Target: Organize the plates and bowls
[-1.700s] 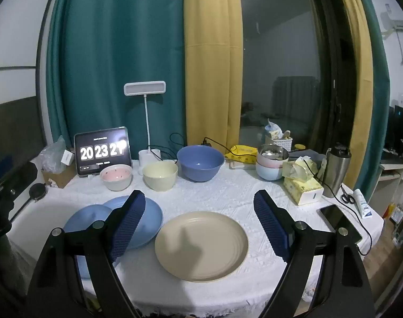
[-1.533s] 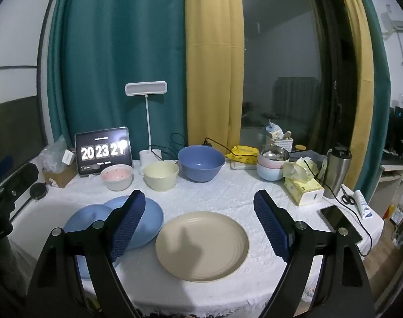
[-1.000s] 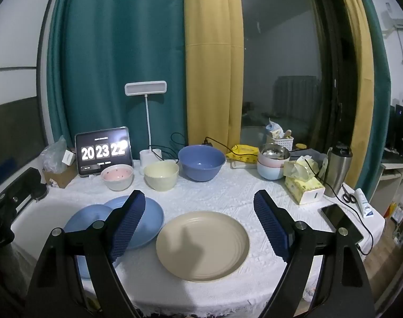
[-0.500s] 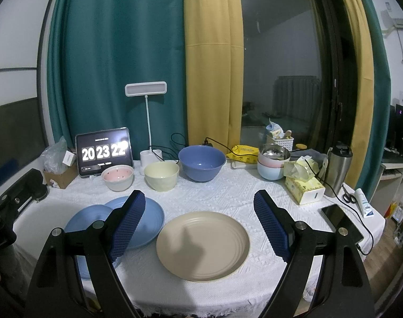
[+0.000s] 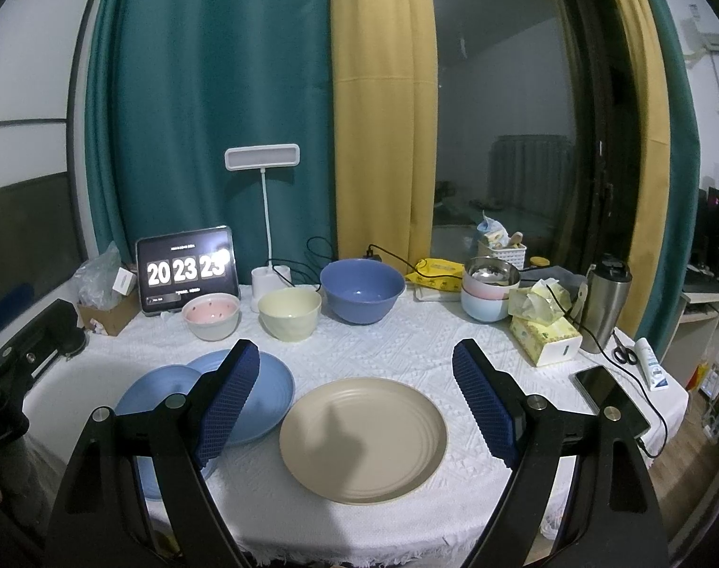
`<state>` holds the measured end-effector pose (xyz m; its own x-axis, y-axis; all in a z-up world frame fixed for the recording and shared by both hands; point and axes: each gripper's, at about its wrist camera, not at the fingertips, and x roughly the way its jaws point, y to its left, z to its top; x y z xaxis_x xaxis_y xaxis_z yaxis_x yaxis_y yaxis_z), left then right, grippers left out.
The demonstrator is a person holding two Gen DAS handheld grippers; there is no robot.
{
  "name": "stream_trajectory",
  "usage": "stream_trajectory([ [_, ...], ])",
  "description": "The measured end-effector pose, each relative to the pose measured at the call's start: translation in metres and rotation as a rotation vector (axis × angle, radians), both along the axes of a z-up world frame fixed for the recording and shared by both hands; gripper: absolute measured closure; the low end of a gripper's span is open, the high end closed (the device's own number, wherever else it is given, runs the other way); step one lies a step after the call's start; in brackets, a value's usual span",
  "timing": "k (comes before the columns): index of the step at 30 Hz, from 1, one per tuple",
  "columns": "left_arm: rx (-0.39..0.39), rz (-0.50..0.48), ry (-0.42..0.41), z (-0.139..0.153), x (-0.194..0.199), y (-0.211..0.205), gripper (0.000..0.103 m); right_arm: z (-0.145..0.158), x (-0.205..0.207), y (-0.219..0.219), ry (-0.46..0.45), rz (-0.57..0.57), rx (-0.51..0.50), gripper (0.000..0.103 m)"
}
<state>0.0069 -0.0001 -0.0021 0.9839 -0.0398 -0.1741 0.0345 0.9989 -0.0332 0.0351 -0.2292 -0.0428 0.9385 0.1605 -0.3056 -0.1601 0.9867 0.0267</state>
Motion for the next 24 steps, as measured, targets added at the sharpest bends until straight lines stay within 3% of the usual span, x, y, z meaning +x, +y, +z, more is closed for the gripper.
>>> stream_trajectory([
  [24, -0.001, 0.001, 0.002, -0.0005, -0.0003, -0.0006, 0.001, -0.0003, 0.0014, 0.0000, 0.003, 0.001, 0.000, 0.016],
])
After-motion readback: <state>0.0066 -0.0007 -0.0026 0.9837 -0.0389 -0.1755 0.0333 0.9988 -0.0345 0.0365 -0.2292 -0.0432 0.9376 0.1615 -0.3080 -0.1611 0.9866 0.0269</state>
